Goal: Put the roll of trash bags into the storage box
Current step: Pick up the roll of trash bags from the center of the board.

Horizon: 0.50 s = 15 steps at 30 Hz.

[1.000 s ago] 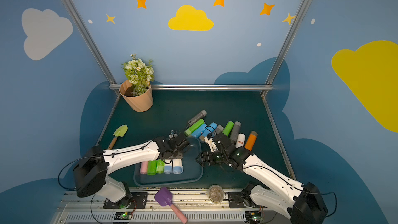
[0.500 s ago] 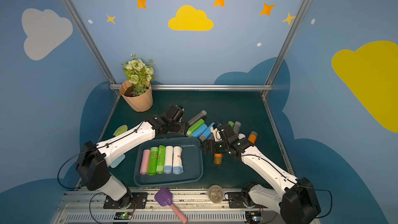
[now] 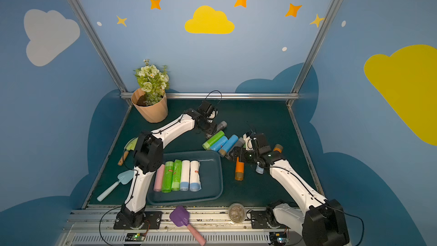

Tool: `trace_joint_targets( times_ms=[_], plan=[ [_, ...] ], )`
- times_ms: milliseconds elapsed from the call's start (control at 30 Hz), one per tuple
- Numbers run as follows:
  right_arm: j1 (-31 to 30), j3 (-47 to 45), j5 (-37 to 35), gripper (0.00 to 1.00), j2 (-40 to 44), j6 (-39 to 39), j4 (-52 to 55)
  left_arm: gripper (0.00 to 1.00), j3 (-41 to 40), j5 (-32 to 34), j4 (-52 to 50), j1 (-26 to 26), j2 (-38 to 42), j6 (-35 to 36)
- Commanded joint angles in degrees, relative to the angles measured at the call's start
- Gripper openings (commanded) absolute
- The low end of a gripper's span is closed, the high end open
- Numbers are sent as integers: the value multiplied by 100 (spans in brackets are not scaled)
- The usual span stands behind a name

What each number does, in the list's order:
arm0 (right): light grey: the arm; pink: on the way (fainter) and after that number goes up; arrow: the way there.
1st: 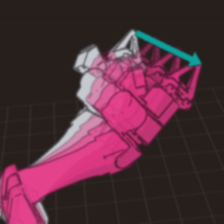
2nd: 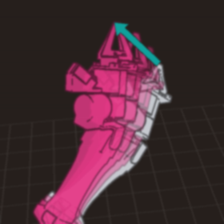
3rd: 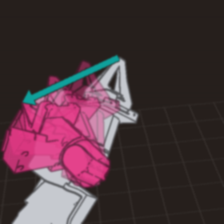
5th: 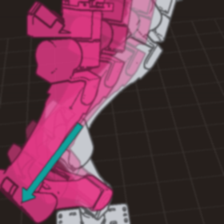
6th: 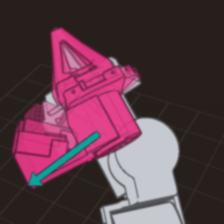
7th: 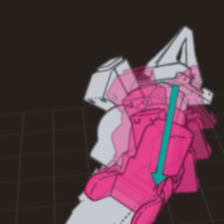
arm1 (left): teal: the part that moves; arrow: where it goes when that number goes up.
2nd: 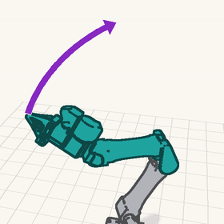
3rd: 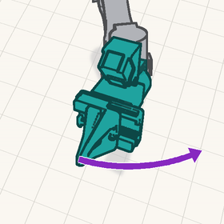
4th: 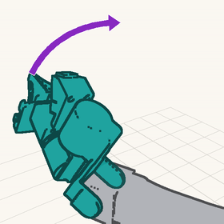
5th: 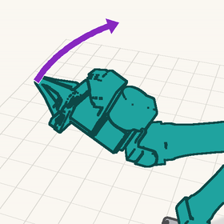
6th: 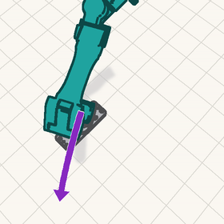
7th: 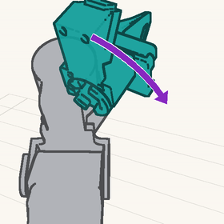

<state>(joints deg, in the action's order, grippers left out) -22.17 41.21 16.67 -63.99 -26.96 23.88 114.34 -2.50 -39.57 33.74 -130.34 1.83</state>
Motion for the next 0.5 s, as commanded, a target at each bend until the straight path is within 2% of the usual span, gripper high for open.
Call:
trace_joint_targets(
  times_ms=[0, 167, 467],
  plan=[
    [168, -119, 155, 97, 9, 113, -71, 65, 538, -299, -222, -112, -319, 344],
    [381, -130, 339, 97, -92, 144, -197, 64, 1190, -575, -484, -159, -858, 255],
    [571, -96, 566, 97, -332, 298, -234, 64, 1882, -574, -707, -203, -1396, 178]
  ],
)
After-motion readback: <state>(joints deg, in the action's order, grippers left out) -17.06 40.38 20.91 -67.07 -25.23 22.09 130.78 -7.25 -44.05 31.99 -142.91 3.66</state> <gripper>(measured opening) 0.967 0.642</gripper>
